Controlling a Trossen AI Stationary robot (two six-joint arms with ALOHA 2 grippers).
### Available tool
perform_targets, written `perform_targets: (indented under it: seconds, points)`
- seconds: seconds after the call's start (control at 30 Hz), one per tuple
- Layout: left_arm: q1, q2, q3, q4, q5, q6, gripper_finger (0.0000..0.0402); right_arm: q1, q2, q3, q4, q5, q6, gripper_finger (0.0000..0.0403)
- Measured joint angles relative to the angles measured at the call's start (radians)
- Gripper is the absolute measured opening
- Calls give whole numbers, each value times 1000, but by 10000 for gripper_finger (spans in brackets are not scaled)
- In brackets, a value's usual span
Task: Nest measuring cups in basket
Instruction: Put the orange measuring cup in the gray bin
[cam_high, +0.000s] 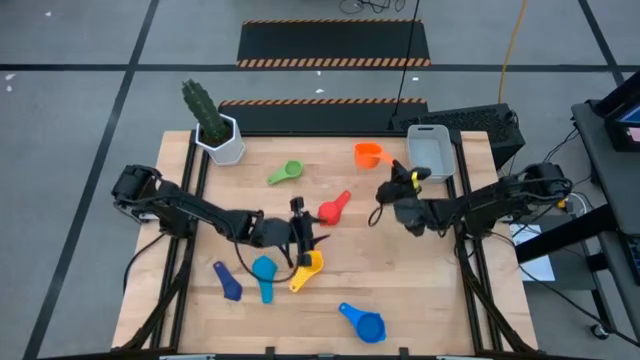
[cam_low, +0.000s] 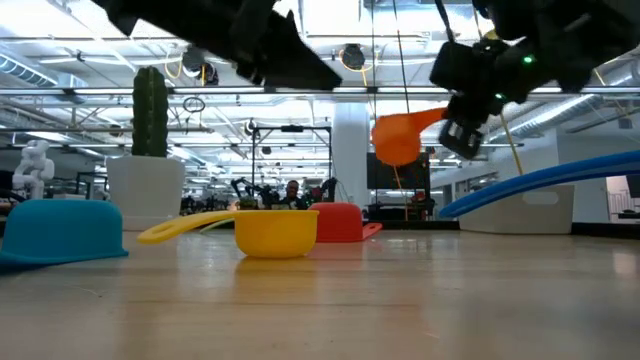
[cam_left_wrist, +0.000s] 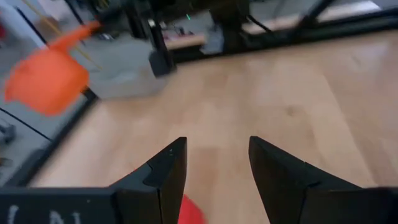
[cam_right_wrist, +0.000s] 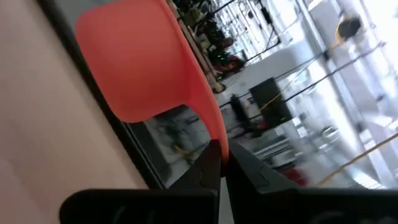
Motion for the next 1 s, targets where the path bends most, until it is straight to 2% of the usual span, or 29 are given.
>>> perform_targets:
  seconds: [0.17,0.23,0.3,0.4,0.47,0.57,0.67,0.77,0.9,0.97,1.0]
  points:
    - [76,-129,0,-29,-1,86,177,-111,-3,0,323,-178,13,0]
    - [111,-191,0,-45,-1,123,177,-125,-3,4,387,-229,82,0]
    - [148,-252,0,-67,-1,144,177,-131,-3,17,381,-292,211,0]
    - [207,-332,0,-76,15,156,177,-134,12,39,313,-442,444,0]
    - [244,-378,0,-73,39,145,177,-132,48,62,277,-486,564,0]
    - [284,-427,0,-101,85,117,177,-124,122,106,233,-456,609,0]
    - [305,-456,0,-155,115,103,177,-91,185,183,178,-371,564,0]
    - [316,-467,0,-227,115,120,177,-34,238,329,75,-233,400,0]
    - [333,-467,0,-268,114,127,177,5,317,505,-51,-43,100,0]
    - [343,-467,0,-268,111,108,177,9,341,558,-71,26,-52,0]
    - [346,-467,0,-269,104,94,177,9,342,576,-123,41,-66,0]
